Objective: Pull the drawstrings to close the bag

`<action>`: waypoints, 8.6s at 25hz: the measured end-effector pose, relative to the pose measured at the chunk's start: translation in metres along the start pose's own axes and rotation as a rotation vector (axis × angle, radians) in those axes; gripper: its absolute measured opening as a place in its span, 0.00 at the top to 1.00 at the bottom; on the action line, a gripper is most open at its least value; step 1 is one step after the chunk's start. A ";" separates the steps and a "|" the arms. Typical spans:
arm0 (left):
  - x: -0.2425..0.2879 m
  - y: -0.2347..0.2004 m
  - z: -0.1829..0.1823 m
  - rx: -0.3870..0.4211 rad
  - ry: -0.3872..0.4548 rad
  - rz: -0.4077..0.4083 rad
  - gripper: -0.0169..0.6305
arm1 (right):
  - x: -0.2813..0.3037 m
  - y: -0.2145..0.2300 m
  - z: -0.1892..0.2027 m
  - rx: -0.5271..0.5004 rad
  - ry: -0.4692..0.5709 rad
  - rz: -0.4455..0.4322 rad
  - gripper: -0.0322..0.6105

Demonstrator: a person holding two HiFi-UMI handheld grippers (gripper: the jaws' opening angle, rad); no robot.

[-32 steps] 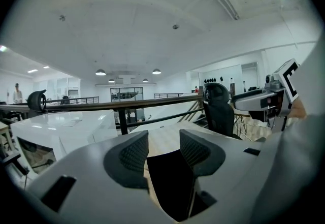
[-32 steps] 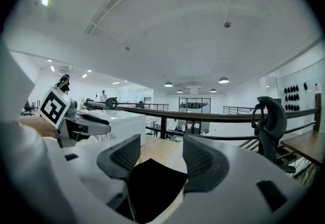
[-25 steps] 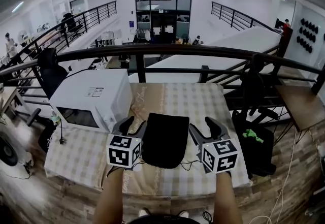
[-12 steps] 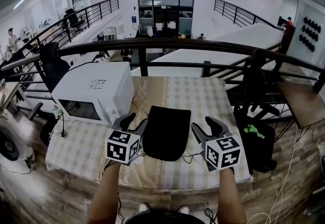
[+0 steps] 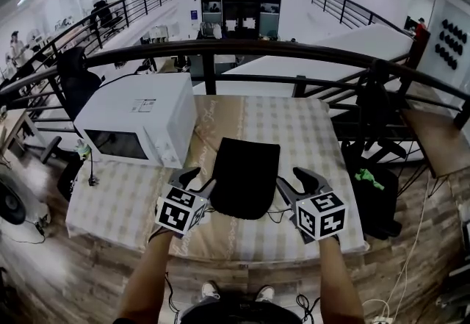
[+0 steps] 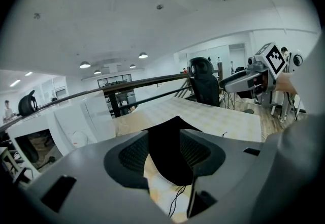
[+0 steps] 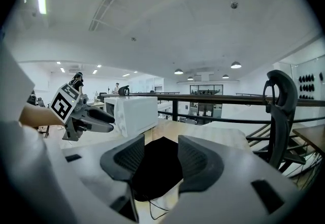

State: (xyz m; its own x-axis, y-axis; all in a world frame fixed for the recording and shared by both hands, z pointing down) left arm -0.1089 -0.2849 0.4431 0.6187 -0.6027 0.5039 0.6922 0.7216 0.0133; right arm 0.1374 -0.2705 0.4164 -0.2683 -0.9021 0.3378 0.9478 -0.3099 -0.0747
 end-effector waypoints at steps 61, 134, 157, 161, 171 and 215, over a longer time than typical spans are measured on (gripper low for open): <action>0.085 0.019 0.151 0.085 -0.617 0.398 0.69 | 0.062 -0.048 0.184 -0.171 -0.474 -0.229 0.72; 0.047 0.022 0.073 0.159 -0.424 0.125 0.93 | 0.038 -0.033 0.120 -0.384 -0.325 -0.078 0.92; 0.007 0.013 -0.033 0.237 -0.191 -0.033 0.93 | 0.015 -0.008 0.009 -0.380 -0.099 0.039 0.92; -0.001 0.015 -0.051 0.235 -0.143 -0.048 0.93 | 0.007 -0.002 -0.011 -0.375 -0.056 0.063 0.92; -0.017 0.015 -0.091 0.195 -0.014 -0.084 0.93 | -0.010 0.007 -0.059 -0.362 0.044 0.116 0.92; -0.060 0.019 -0.159 0.093 0.354 -0.229 0.93 | -0.039 0.025 -0.130 -0.154 0.324 0.323 0.92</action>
State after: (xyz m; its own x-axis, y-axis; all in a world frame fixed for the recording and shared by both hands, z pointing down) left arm -0.0743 -0.2893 0.2759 0.5530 -0.8192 0.1520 0.8004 0.5730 0.1760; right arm 0.1491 -0.2819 0.2796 -0.0276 -0.9990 -0.0337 0.9617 -0.0173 -0.2736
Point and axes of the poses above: the fingertips, and each gripper's own axes: x forward along the fingers, y to its right, z out of its underside, the point moved 5 cm from there along -x, backward along the fingers, and after that the axes turned 14 degrees about z, right-handed, at the moved point
